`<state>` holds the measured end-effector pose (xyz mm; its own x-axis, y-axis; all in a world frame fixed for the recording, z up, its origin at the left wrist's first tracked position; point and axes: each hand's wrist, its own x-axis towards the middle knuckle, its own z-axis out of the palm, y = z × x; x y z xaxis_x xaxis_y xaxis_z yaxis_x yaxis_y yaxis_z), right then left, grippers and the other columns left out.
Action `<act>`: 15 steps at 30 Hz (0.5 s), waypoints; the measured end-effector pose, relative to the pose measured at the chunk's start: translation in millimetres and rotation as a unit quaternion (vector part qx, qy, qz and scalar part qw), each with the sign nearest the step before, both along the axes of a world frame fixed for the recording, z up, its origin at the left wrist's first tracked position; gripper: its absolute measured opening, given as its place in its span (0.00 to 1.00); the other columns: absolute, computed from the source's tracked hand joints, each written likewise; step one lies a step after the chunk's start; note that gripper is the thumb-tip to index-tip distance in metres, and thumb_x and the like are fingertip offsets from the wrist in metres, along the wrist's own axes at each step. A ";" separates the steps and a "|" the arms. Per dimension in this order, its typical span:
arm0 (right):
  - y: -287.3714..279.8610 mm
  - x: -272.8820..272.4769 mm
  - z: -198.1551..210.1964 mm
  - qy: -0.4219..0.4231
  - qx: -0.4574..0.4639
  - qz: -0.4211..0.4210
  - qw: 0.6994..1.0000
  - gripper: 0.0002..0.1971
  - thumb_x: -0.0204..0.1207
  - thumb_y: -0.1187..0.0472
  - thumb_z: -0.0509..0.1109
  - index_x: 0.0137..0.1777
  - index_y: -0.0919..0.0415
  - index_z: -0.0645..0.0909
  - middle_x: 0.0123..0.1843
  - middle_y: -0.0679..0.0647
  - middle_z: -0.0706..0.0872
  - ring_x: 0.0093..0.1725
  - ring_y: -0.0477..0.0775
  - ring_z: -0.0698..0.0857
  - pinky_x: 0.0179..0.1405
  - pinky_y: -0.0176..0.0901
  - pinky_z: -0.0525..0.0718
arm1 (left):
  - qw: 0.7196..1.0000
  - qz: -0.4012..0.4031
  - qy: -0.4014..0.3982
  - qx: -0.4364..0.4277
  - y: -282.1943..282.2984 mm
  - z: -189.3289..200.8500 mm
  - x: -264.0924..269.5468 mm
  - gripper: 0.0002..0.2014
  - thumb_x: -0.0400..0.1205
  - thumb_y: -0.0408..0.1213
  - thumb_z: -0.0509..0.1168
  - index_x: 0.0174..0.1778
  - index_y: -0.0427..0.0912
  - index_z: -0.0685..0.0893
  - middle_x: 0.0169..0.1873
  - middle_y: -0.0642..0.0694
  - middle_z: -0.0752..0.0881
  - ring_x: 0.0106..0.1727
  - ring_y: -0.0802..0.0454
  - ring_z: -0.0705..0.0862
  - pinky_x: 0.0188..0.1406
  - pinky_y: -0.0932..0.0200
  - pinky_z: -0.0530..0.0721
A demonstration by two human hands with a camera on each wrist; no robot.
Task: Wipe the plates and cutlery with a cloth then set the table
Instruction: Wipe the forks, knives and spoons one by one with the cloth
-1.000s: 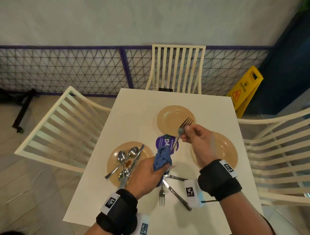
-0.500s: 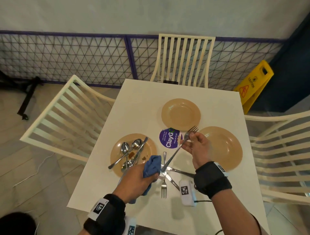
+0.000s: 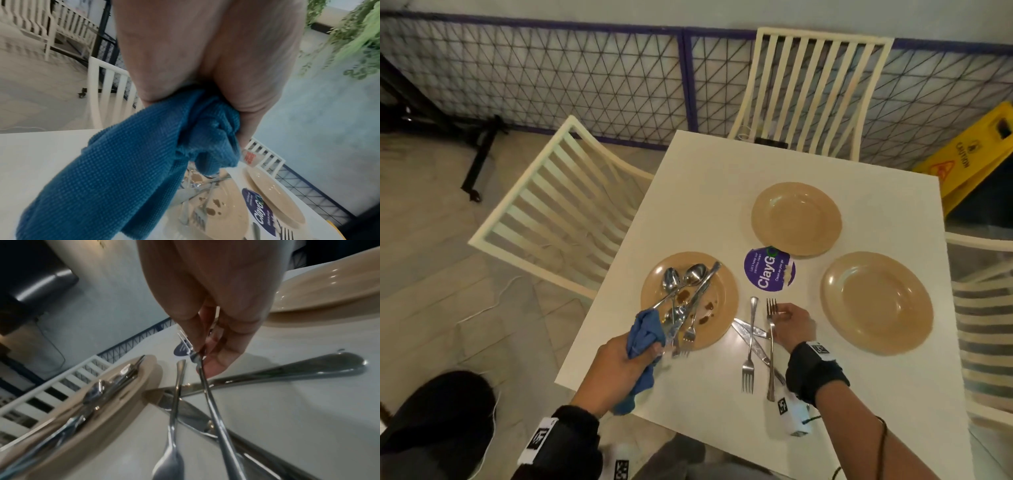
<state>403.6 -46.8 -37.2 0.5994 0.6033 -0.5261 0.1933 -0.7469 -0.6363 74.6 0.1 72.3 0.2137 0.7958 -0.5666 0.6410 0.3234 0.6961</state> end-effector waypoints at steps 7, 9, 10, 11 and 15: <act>16.4 -11.5 -2.9 -0.092 -0.070 0.053 0.992 0.11 0.74 0.64 0.75 0.55 0.53 0.85 0.52 0.54 0.92 0.51 0.58 0.88 0.54 0.46 0.85 | 0.999 0.024 0.011 0.039 4.7 -5.1 -26.5 0.08 0.84 0.37 0.71 0.40 0.39 0.87 0.26 0.54 0.89 0.30 0.64 0.86 0.32 0.73 0.79; 22.3 -14.4 3.4 -0.119 -0.066 0.061 0.989 0.14 0.74 0.64 0.75 0.59 0.54 0.84 0.58 0.55 0.89 0.56 0.59 0.86 0.56 0.48 0.82 | 0.999 0.025 -0.003 0.031 8.5 -8.3 -30.9 0.10 0.84 0.37 0.71 0.38 0.40 0.86 0.25 0.54 0.88 0.29 0.62 0.86 0.36 0.67 0.80; 25.3 -17.3 7.8 -0.132 -0.062 0.064 0.987 0.14 0.75 0.65 0.74 0.60 0.54 0.83 0.60 0.56 0.86 0.58 0.59 0.85 0.56 0.49 0.81 | 0.999 0.029 -0.009 0.032 10.8 -11.4 -34.3 0.10 0.84 0.38 0.71 0.37 0.40 0.85 0.24 0.54 0.88 0.29 0.62 0.86 0.37 0.66 0.80; 28.4 -20.6 12.0 -0.150 -0.053 0.070 0.985 0.15 0.76 0.64 0.72 0.62 0.53 0.82 0.62 0.56 0.84 0.60 0.60 0.84 0.57 0.51 0.80 | 0.999 0.029 -0.011 0.025 12.7 -13.8 -35.2 0.11 0.84 0.39 0.71 0.36 0.41 0.85 0.23 0.54 0.87 0.28 0.62 0.85 0.37 0.66 0.80; 50.9 -54.5 31.7 -0.171 -0.004 0.098 0.980 0.10 0.79 0.61 0.68 0.59 0.54 0.83 0.59 0.55 0.83 0.57 0.59 0.84 0.55 0.51 0.82 | 0.998 0.039 -0.047 0.007 19.9 -21.9 -40.3 0.12 0.83 0.44 0.71 0.36 0.45 0.85 0.22 0.52 0.86 0.28 0.59 0.86 0.38 0.64 0.81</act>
<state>349.1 4.1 -5.5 0.6148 0.7211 -0.3194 0.5338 -0.6786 -0.5045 34.3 20.0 50.4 0.2016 0.8197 -0.5362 0.5462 0.3603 0.7562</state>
